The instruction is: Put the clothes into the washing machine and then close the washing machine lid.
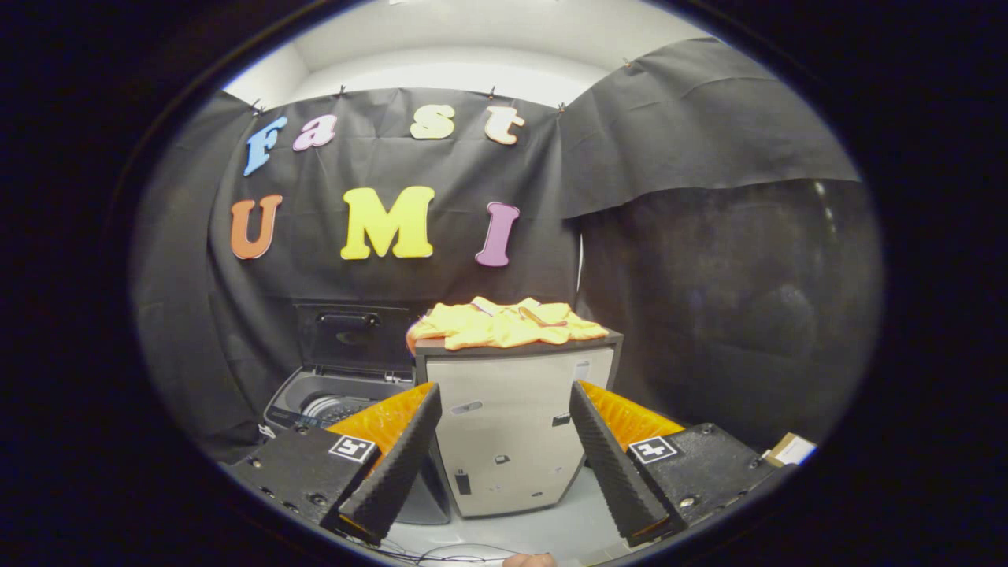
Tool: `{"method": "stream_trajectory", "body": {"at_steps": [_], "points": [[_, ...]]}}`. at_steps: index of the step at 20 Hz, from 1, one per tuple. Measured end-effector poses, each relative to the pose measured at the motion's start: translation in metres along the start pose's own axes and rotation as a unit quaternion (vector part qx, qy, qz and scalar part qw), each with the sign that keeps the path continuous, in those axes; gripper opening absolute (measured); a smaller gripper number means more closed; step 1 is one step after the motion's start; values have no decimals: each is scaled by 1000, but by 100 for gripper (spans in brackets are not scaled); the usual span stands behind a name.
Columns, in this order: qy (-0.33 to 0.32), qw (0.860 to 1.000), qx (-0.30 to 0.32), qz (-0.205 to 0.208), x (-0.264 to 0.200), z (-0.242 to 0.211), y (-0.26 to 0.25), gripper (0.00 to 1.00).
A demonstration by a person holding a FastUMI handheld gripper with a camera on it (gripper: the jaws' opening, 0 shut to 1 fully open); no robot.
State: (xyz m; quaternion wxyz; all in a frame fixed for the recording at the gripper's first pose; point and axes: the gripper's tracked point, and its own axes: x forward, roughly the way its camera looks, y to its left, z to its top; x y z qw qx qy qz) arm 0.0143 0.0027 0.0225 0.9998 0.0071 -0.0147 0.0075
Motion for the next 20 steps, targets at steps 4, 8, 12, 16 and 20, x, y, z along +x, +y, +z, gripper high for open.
{"method": "stream_trajectory", "body": {"at_steps": [4,8,12,16,20], "points": [[-3,1000,-4,4,-3,3,0,100],[-5,1000,-4,9,-9,6,-1,100],[-7,1000,-8,7,-16,5,-5,100],[-4,1000,2,3,-17,6,-9,100],[-11,1000,-2,1,-11,22,-13,100]]}}
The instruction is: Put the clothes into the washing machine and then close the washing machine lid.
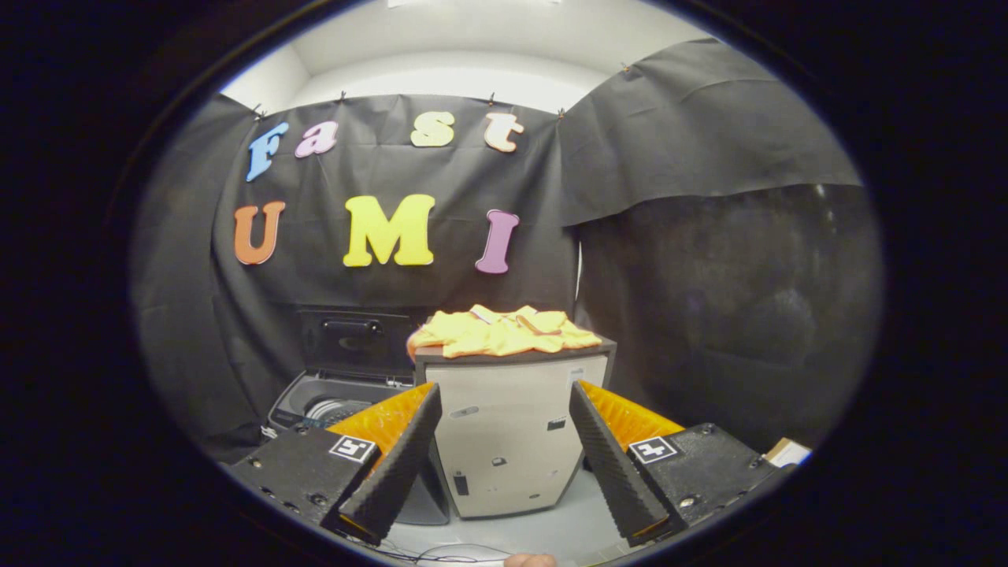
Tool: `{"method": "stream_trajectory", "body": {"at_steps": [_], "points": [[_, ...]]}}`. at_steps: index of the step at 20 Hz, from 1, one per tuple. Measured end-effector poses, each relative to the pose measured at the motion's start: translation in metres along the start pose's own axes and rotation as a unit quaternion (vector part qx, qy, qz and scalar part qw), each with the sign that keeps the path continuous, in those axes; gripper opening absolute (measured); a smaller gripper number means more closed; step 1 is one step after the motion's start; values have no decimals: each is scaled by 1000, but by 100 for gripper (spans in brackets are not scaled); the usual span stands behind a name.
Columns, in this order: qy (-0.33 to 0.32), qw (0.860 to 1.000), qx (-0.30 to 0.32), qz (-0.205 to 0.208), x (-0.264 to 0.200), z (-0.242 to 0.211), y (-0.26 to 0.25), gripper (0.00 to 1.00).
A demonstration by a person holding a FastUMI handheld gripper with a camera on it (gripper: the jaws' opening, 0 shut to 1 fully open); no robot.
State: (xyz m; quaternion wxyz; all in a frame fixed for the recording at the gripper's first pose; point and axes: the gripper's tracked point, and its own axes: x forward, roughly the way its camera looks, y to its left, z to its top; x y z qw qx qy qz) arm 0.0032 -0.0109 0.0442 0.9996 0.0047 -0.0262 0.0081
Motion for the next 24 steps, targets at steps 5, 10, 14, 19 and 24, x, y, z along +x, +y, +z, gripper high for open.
{"method": "stream_trajectory", "body": {"at_steps": [5,10,14,19,24], "points": [[-14,1000,-19,12,37,25,0,100],[-16,1000,-14,23,106,46,7,100],[-18,999,-12,24,169,68,7,100],[-14,999,-19,23,239,92,3,100],[22,999,-1,35,298,91,4,100]]}}
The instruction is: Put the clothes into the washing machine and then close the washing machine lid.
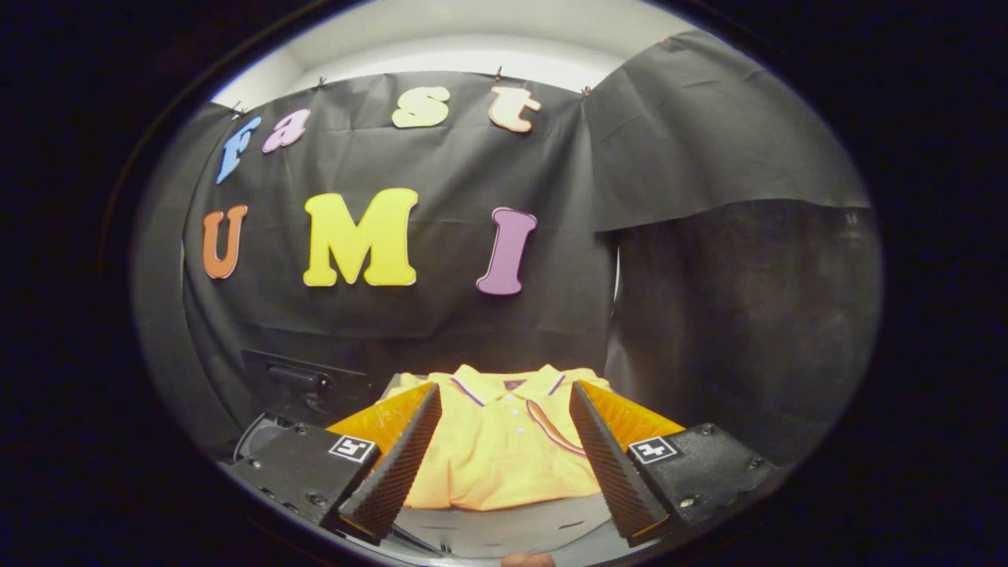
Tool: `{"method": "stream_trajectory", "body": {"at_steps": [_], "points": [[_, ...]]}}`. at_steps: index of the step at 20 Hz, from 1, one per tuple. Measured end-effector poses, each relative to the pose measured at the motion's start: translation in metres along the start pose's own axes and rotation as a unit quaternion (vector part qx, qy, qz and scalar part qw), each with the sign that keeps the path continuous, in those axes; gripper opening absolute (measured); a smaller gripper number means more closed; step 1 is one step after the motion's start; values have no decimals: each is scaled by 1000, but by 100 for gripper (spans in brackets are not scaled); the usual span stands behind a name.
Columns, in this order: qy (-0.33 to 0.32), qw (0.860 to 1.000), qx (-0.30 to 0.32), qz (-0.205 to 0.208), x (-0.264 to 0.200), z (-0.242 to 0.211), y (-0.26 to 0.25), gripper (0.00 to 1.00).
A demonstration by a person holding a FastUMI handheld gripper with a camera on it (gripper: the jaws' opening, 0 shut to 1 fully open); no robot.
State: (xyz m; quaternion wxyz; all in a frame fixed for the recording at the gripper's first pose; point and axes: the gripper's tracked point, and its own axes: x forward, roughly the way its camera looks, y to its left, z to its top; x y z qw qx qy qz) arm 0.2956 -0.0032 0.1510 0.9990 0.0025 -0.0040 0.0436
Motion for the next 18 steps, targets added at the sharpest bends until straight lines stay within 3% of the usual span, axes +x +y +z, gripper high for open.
{"method": "stream_trajectory", "body": {"at_steps": [5,9,14,18], "points": [[80,997,-15,9,47,-22,-7,100],[154,986,-59,13,76,-39,-12,100],[241,969,-44,39,88,-60,-5,100],[275,959,-65,24,86,-70,-9,100]]}}
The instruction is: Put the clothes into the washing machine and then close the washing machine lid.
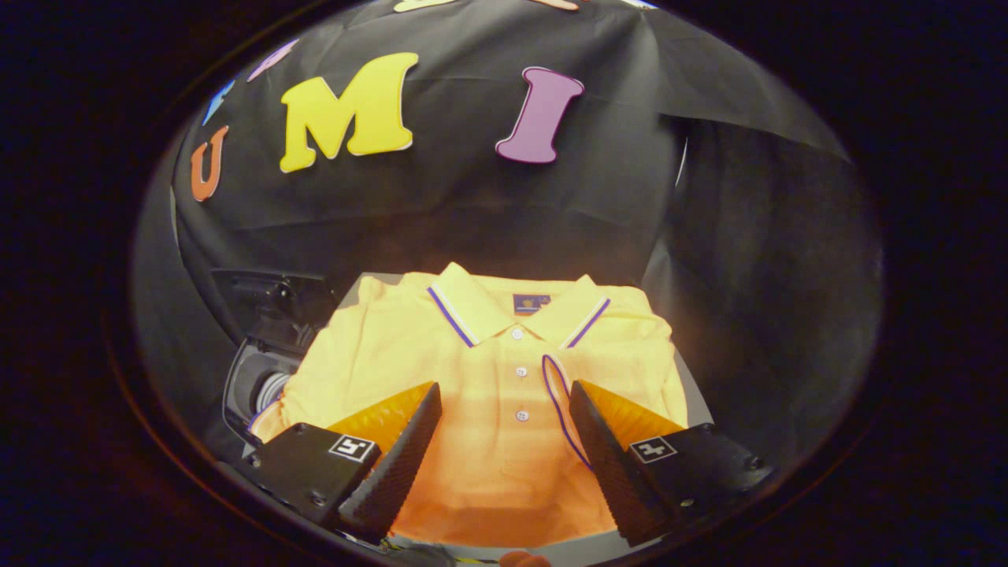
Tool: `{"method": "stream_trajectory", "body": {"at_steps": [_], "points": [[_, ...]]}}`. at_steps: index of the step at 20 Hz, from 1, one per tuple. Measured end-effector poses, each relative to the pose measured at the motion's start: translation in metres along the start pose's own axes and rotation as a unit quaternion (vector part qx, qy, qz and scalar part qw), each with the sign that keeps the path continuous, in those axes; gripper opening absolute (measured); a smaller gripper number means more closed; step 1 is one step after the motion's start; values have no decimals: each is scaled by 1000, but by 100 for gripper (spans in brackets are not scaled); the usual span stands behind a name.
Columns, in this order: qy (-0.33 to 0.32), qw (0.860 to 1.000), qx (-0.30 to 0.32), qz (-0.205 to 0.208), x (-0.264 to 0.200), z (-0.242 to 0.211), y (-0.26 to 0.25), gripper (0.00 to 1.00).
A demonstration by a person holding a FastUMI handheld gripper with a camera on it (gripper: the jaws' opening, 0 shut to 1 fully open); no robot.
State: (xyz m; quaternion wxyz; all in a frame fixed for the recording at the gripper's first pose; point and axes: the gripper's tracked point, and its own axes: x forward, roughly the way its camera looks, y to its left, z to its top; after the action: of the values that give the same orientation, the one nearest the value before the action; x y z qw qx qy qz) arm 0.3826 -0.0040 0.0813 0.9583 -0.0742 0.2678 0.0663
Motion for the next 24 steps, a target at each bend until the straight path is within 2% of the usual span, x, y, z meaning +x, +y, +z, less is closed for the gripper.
{"method": "stream_trajectory", "body": {"at_steps": [4,9,11,15,16,17,20,22,24], "points": [[33,999,9,-4,22,-12,-7,100],[32,998,46,21,22,-15,-7,100],[42,998,29,29,23,-17,-7,100],[95,994,41,22,20,-17,-6,100],[103,994,34,24,19,-17,-5,96],[103,994,30,23,21,-15,-6,90],[108,993,56,12,23,-12,-11,18],[119,990,68,17,22,-11,-10,7],[118,990,78,19,21,-9,-11,7]]}}
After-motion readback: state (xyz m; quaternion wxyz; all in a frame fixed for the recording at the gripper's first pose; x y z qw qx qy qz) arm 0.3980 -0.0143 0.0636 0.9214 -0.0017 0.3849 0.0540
